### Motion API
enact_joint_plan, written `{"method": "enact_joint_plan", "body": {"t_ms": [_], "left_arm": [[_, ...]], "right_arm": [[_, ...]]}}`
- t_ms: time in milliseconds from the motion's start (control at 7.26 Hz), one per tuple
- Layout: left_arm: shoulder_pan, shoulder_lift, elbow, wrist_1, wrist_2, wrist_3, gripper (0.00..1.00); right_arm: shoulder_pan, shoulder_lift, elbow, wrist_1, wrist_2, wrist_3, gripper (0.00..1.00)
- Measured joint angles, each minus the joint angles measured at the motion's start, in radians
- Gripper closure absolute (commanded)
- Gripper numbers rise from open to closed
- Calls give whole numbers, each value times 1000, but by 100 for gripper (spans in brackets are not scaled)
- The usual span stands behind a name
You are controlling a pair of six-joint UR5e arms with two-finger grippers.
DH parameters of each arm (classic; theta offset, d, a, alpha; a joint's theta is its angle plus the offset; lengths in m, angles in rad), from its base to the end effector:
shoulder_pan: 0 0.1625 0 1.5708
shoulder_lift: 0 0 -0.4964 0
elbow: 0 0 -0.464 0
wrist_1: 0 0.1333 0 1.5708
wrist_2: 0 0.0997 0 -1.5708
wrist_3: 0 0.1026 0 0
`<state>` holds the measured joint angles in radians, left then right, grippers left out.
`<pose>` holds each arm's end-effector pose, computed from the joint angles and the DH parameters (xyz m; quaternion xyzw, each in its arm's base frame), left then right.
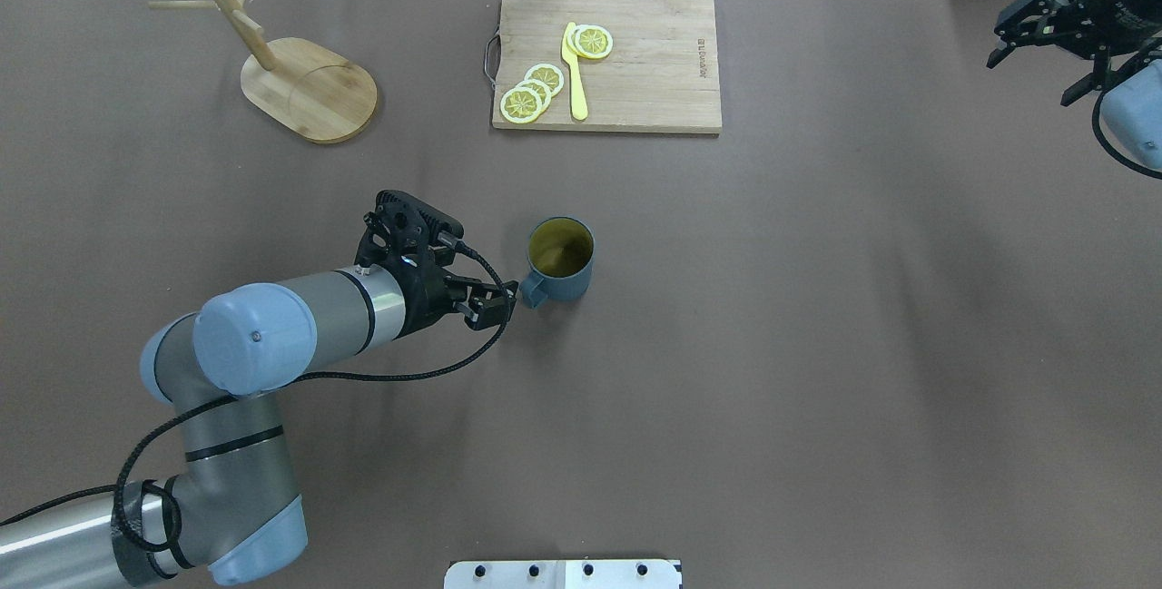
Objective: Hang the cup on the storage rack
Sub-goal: 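Reach the left gripper to the blue mug handle and grasp it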
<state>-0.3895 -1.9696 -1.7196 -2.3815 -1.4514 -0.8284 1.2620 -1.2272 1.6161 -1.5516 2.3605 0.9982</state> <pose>0.6011 -0.4040 0.3024 0.3754 0.5044 0.0994 0.7712 -0.1602 -0.7012 0.4807 -0.0805 -0.4128 0.2321 0.8771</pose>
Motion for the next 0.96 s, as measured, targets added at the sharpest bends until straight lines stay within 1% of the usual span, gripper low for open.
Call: {"method": "enact_joint_plan", "body": {"t_ms": [138, 276, 551, 689, 827, 964], "left_arm": [[17, -4, 33, -47, 18, 3, 3], [31, -9, 46, -65, 26, 3, 3], [55, -26, 52, -73, 31, 2, 4], [64, -33, 55, -74, 36, 2, 19], [71, -43, 67, -75, 45, 3, 25], [75, -59, 87, -76, 53, 3, 27]], "right_arm": [[0, 2, 0, -1, 3, 0, 0], [0, 4, 0, -2, 6, 0, 0], [0, 6, -1, -3, 14, 0, 0], [0, 7, -2, -3, 15, 0, 0], [0, 7, -2, -4, 16, 0, 0], [0, 7, -2, -6, 17, 0, 0]]}}
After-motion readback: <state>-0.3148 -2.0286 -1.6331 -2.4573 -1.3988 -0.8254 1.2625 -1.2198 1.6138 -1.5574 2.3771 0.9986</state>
